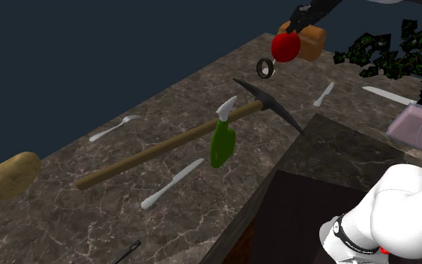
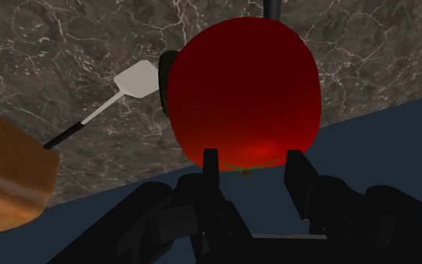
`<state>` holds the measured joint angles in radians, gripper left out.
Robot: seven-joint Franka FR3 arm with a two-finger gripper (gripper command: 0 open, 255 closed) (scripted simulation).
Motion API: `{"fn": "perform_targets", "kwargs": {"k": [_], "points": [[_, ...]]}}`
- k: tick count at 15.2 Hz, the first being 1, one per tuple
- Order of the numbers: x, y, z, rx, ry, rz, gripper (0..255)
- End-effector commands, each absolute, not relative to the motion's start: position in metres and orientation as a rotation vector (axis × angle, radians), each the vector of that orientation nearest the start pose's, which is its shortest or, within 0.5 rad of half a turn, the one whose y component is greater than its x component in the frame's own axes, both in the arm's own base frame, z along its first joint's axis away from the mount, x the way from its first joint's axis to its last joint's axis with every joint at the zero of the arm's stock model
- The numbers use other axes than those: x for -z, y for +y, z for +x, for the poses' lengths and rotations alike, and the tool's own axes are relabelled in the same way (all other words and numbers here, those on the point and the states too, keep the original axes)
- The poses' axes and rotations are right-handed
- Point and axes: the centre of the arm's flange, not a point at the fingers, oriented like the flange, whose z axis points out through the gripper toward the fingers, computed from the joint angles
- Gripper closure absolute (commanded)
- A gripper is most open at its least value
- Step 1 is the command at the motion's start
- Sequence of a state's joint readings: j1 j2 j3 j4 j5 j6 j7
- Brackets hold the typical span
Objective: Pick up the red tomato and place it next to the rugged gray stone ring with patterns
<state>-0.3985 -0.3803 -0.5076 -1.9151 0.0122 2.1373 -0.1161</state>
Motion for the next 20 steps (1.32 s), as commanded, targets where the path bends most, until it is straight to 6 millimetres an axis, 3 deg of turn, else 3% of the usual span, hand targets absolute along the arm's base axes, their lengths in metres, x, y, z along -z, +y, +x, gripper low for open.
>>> {"fn": "perform_targets", "kwargs": {"k": [1,9,20], "points": [[-0.686,-0.439,0.249,0.927,1.228,-2.851,255],[-0.687,-0.536,0.197,0.927,1.228,-2.851,255],[-0.629,-0.536,0.197,0.927,1.228,-2.851,255]]}}
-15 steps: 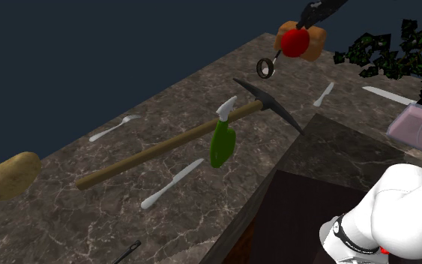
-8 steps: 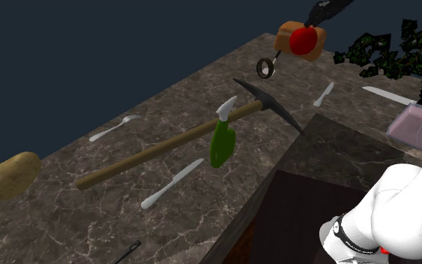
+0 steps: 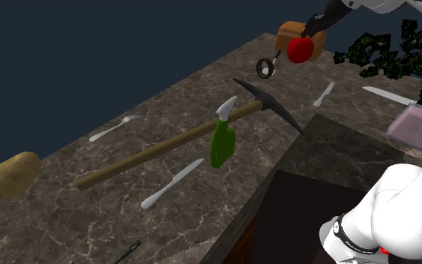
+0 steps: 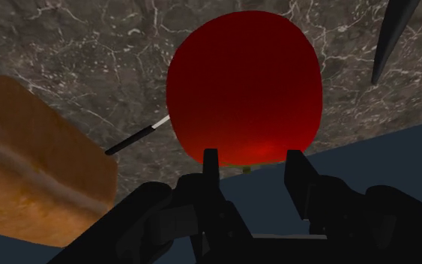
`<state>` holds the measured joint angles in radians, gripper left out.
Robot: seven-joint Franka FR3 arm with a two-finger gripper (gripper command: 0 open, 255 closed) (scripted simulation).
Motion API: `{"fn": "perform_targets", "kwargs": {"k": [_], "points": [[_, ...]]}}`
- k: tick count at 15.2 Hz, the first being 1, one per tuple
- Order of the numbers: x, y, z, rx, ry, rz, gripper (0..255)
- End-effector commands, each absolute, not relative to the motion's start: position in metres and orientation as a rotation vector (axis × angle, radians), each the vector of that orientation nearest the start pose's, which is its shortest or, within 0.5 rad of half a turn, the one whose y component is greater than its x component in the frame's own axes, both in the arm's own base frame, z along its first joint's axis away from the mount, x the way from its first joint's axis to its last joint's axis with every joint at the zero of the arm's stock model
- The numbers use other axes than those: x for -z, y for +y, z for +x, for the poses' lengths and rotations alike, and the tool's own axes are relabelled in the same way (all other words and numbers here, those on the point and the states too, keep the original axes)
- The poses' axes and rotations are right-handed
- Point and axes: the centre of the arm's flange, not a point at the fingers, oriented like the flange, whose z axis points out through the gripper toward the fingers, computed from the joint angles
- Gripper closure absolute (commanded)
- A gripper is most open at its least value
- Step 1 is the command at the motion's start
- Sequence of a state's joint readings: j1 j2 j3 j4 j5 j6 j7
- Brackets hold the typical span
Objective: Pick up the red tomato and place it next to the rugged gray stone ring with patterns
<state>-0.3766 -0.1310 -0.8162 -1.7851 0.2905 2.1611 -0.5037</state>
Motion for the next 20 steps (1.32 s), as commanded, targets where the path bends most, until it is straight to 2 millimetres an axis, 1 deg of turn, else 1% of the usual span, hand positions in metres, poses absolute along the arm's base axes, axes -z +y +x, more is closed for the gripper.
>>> {"fn": "perform_targets", "kwargs": {"k": [1,20], "points": [[-0.623,-0.536,0.197,0.927,1.228,-2.851,255],[-0.523,-0.536,0.197,0.927,1.228,-2.851,255]]}}
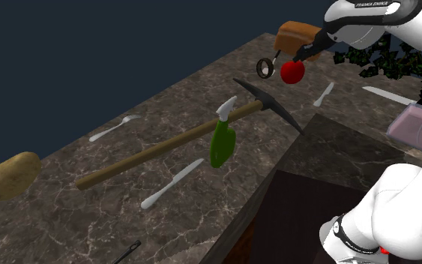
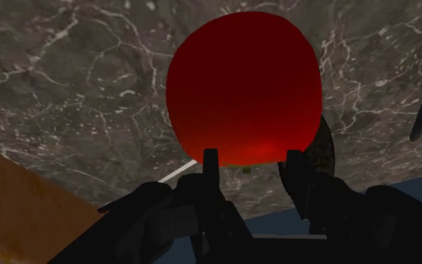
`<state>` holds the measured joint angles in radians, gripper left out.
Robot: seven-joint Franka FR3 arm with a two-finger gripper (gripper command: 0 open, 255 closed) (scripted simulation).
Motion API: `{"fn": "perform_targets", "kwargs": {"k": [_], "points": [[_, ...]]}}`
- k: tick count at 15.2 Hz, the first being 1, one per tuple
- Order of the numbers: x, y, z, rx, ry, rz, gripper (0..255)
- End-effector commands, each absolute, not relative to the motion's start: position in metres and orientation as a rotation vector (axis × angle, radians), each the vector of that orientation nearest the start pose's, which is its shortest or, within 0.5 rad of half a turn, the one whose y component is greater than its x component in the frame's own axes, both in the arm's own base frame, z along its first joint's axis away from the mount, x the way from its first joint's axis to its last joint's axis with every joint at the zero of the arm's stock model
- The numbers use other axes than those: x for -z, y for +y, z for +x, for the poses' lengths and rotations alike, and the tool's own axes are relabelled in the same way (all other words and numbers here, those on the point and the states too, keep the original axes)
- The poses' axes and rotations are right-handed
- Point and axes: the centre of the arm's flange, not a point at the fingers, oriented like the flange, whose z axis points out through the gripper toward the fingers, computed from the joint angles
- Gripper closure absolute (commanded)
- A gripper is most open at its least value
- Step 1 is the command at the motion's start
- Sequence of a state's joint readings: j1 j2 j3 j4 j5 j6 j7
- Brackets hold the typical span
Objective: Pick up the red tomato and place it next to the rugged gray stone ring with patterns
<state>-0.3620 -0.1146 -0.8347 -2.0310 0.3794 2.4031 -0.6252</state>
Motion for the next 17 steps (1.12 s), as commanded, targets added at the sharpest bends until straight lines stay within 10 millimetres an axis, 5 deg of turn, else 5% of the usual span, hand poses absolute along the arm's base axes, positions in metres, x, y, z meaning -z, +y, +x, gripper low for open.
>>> {"fn": "perform_targets", "kwargs": {"k": [1,9,10,15,17], "points": [[-0.520,-0.536,0.197,0.927,1.228,-2.851,255],[-0.520,-0.536,0.197,0.927,1.228,-2.851,255],[-0.520,-0.536,0.197,0.927,1.228,-2.851,0],[-0.520,-0.536,0.197,0.927,1.228,-2.851,0],[-0.542,-0.528,0.185,0.927,1.228,-2.851,0]]}}
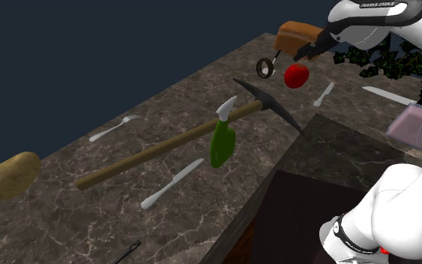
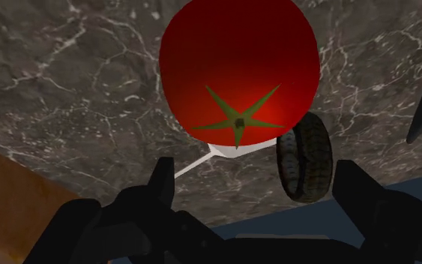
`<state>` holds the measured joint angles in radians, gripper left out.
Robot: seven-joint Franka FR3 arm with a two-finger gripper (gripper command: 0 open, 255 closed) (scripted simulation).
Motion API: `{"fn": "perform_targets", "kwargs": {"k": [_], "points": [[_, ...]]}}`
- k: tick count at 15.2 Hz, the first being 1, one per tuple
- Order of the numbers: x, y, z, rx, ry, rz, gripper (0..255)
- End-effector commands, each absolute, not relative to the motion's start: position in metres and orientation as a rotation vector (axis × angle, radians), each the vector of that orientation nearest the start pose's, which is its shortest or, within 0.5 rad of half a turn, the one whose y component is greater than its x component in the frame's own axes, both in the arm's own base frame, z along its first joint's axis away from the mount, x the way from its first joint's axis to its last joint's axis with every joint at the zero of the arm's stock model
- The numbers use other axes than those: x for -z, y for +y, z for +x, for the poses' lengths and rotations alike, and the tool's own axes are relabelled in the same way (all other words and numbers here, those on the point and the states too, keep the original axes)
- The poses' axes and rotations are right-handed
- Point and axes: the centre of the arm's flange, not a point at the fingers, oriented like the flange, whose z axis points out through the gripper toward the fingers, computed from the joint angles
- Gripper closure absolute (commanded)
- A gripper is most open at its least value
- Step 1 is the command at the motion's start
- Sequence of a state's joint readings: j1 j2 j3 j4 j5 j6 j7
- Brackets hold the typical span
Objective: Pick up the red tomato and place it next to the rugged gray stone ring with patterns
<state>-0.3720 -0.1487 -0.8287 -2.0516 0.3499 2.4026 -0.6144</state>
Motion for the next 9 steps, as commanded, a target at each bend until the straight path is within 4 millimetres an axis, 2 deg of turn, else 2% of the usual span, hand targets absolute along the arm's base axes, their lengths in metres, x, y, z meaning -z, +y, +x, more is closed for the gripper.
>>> {"fn": "perform_targets", "kwargs": {"k": [1,2,9], "points": [[-0.5528,-0.5245,0.1784,0.927,1.228,-2.851,0],[-0.5614,-0.5213,0.1736,0.927,1.228,-2.851,0],[-0.5614,-0.5213,0.1736,0.927,1.228,-2.851,0]]}}
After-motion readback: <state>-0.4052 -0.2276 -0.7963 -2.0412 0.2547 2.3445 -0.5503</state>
